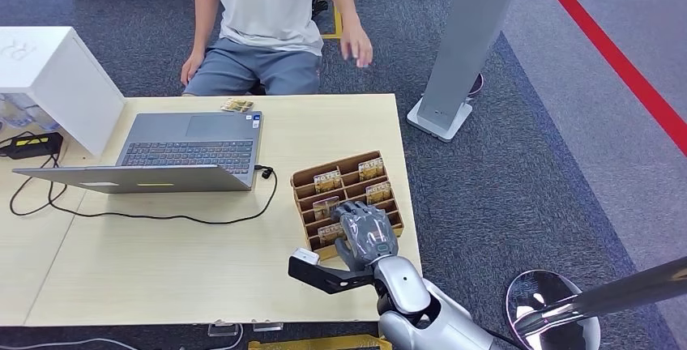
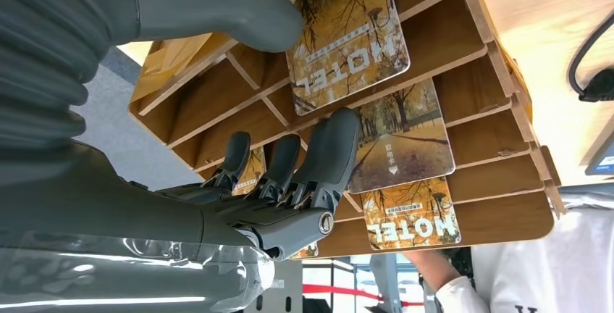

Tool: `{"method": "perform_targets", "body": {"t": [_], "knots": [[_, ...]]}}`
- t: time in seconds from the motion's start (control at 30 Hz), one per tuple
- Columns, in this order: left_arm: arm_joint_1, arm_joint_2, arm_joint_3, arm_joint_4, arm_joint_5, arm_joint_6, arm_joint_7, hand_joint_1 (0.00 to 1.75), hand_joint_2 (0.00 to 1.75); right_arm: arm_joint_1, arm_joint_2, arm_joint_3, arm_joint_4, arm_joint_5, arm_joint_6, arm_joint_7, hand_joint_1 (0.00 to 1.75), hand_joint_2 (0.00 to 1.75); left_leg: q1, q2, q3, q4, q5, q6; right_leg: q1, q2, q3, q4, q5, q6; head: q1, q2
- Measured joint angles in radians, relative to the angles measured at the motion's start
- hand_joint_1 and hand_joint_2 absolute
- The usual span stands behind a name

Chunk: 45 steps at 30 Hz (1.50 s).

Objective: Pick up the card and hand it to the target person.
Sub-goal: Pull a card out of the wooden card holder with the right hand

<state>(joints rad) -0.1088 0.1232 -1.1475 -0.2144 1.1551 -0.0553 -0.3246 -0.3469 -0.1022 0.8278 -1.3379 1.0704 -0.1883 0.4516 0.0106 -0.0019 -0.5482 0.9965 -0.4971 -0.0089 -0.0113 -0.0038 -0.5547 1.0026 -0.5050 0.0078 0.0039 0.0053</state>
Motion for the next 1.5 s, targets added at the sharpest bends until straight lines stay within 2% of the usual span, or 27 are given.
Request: {"method": "perform_targets", "body": {"t": [0.23, 0.47, 0.6, 0.87, 1.03, 1.27, 1.4, 1.5], "knots": [[0.0, 0.0, 0.0, 0.0, 0.0, 0.0, 0.0, 0.0, 0.0, -0.002, 0.003, 0.0, 0.008, 0.0, -0.002, -0.004, 0.89, 1.75, 0.0, 0.0, 0.0, 0.0, 0.0, 0.0, 0.0, 0.0, 0.0, 0.0, 0.0, 0.0, 0.0, 0.0], [0.0, 0.0, 0.0, 0.0, 0.0, 0.0, 0.0, 0.0, 0.0, -0.005, 0.005, 0.0, 0.009, -0.001, -0.003, -0.005, 1.12, 1.75, 0.0, 0.0, 0.0, 0.0, 0.0, 0.0, 0.0, 0.0, 0.0, 0.0, 0.0, 0.0, 0.0, 0.0], [0.0, 0.0, 0.0, 0.0, 0.0, 0.0, 0.0, 0.0, 0.0, -0.006, 0.006, 0.0, 0.009, -0.001, -0.005, -0.006, 1.03, 1.75, 0.0, 0.0, 0.0, 0.0, 0.0, 0.0, 0.0, 0.0, 0.0, 0.0, 0.0, 0.0, 0.0, 0.0], [0.0, 0.0, 0.0, 0.0, -0.004, 0.0, -0.001, 0.0, 0.0, -0.005, 0.006, 0.0, 0.009, -0.003, -0.006, -0.006, 1.0, 1.75, 0.0, 0.0, 0.0, 0.0, 0.0, 0.0, 0.0, 0.0, 0.0, 0.0, 0.0, 0.0, 0.0, 0.0], [0.0, 0.0, 0.0, 0.0, -0.006, 0.0, -0.001, 0.0, 0.0, -0.005, 0.006, 0.0, 0.009, -0.003, -0.006, -0.005, 0.89, 1.75, 0.0, 0.0, 0.0, 0.0, 0.0, 0.0, 0.0, 0.0, 0.0, 0.0, 0.0, 0.0, 0.0, 0.0], [0.0, 0.0, -0.001, 0.0, -0.006, 0.0, 0.0, 0.0, 0.0, -0.001, 0.006, -0.001, 0.009, -0.004, -0.006, -0.001, 0.86, 1.75, 0.0, 0.0, 0.001, 0.0, 0.0, 0.0, 0.0, 0.0, 0.0, 0.0, 0.0, 0.0, 0.0, 0.0], [0.0, 0.0, -0.001, 0.0, -0.006, 0.0, 0.0, 0.0, 0.0, 0.001, 0.006, -0.002, 0.005, -0.002, -0.006, 0.006, 0.75, 1.75, 0.0, 0.0, 0.001, 0.0, 0.0, 0.0, 0.0, 0.0, 0.0, 0.0, 0.0, 0.0, 0.0, 0.0], [0.0, 0.0, -0.001, 0.0, -0.006, 0.0, 0.0, 0.0, 0.0, 0.002, 0.005, -0.003, 0.001, -0.001, -0.006, 0.008, 0.75, 1.75, 0.0, 0.0, 0.001, 0.0, 0.0, 0.0, 0.0, 0.0, 0.0, 0.0, 0.0, 0.0, 0.0, 0.0]]}}
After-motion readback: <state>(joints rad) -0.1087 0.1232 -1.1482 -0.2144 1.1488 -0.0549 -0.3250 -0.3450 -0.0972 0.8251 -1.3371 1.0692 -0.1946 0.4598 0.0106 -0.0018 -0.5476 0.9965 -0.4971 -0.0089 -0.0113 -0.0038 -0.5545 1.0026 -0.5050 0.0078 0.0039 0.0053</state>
